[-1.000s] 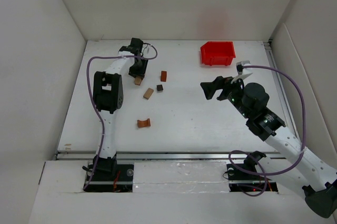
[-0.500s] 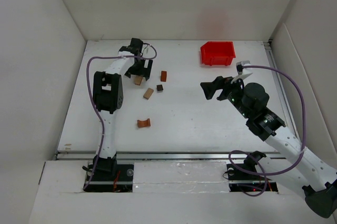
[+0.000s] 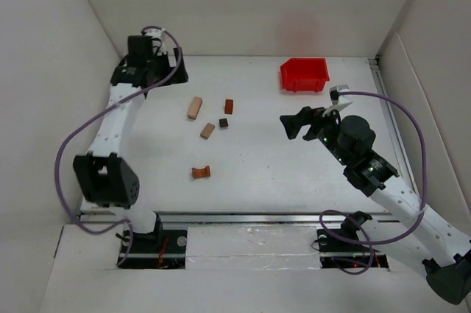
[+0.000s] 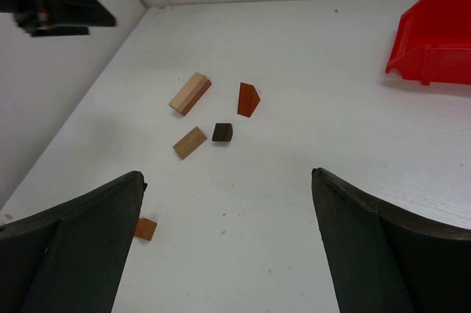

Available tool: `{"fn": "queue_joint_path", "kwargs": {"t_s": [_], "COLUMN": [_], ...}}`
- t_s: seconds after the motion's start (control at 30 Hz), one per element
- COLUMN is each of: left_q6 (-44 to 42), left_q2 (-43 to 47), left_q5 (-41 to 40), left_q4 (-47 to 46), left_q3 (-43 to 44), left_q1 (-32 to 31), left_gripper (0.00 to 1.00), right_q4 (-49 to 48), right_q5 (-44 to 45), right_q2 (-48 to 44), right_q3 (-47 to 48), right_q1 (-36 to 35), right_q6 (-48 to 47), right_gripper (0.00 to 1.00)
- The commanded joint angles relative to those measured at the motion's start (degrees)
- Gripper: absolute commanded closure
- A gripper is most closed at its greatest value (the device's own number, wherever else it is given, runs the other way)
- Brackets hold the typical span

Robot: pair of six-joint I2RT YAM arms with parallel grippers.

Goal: Build the wood block tower

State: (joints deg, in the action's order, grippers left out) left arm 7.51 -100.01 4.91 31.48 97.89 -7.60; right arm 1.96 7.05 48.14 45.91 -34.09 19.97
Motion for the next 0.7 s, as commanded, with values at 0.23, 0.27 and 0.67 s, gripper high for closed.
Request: {"fn": "queue_joint_path", "kwargs": {"t_s": [0.23, 0.27, 0.67], "left_q6": [-3.02, -3.29, -5.22], "left_q2": [9.66, 8.09, -2.81], "left_q5": [-0.8, -3.04, -3.15], "left_q4": [-3.1, -2.66, -4.68], "left_q3": [-18.25, -18.87, -21.51], "left_q1": [-7.59, -10.13, -11.65], "left_gripper": [0.01, 0.02, 0.15], "right_q4": [-2.4, -2.4, -2.66], "right_q5": [-0.46, -0.46, -0.98], "right_q2": [-0.59, -0.77, -2.87], "right_q3": [-0.12, -0.12, -0.65], "right_q1": [0.34, 0.34, 0.34], "right_q6": [-0.37, -0.45, -0.46], "right_gripper": [0.0, 0.0, 0.0]}}
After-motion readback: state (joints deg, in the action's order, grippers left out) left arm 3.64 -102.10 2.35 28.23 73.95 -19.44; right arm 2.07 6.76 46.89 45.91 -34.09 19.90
